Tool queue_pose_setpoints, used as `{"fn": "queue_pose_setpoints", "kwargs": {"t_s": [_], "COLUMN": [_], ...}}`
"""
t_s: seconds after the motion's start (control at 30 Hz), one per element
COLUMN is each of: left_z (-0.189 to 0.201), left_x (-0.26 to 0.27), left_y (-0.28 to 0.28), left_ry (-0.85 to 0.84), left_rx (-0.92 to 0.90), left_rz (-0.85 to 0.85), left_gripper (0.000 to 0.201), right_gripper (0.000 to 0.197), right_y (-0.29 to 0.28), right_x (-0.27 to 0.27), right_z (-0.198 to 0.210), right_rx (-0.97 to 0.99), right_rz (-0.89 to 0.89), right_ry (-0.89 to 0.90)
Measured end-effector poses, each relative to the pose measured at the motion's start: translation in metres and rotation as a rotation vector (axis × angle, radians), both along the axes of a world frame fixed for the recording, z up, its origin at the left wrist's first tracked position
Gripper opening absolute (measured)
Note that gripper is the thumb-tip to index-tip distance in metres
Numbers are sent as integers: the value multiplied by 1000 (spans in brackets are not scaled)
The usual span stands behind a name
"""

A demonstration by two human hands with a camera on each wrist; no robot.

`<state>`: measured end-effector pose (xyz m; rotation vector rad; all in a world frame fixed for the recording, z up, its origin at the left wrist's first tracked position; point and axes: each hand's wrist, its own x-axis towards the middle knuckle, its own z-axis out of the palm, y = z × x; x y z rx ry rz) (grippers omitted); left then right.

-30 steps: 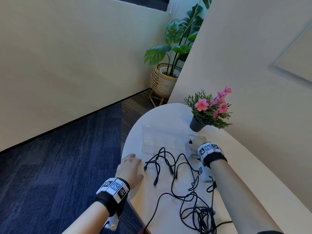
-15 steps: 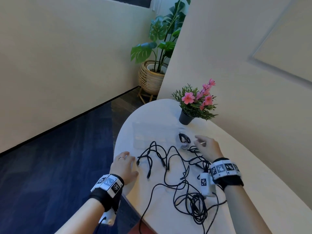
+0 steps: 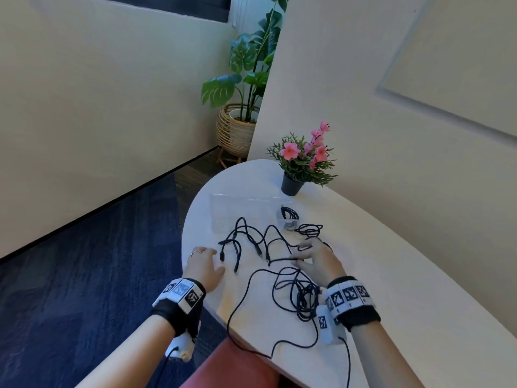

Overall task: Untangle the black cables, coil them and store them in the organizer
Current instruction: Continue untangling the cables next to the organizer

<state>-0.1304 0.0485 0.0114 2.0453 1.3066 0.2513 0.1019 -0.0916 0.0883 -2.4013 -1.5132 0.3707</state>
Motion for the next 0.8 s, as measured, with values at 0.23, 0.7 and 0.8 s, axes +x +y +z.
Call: {"fn": "queue_pose_setpoints", "kwargs": {"t_s": [0.23,0.7,0.8], "left_z": [55,38,47], "left_x": [42,76,81], "left_y": [-54,-52,-28], "left_ry": [-324,93,56], "left_rx": [123,231,204], "left_rz": [-301,-480,-297], "left_gripper": [49,27,26], "right_gripper": [11,16,27], "right_y": [-21,-97,-125], "right_x": [-7,44,67], "right_z": [39,103,101], "right_rx": [482,929,930], "right_rz": [-8,-453,-552], "right_ry": [100,474,341]}}
